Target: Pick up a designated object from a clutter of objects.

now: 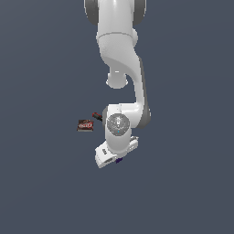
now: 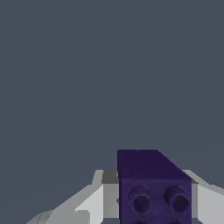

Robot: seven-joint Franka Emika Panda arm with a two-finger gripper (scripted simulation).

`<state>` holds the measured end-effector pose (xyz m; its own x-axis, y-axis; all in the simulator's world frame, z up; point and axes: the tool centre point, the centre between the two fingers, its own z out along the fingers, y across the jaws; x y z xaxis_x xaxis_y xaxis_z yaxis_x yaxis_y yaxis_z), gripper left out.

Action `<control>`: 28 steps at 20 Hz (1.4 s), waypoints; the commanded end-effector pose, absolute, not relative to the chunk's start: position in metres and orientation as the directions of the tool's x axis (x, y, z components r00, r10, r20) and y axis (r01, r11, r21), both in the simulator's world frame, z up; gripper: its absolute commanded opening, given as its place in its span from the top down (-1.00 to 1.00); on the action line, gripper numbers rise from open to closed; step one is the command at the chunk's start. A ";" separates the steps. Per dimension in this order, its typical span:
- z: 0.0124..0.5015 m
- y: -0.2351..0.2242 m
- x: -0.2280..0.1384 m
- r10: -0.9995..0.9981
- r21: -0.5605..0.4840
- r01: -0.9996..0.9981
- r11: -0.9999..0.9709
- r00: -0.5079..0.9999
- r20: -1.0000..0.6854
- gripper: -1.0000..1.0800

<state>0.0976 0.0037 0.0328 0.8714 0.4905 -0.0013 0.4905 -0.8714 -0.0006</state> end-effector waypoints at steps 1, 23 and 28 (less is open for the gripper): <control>0.041 0.008 0.094 0.491 0.000 0.491 -0.871 0.871 0.000 1.00; 0.206 0.093 0.009 0.492 0.002 0.492 -0.871 0.871 -0.001 1.00; 0.255 0.118 -0.016 0.492 0.003 0.492 -0.871 0.871 -0.002 1.00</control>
<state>-0.0076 0.1102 0.2400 0.8707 0.4918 -0.0016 0.4918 -0.8707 0.0024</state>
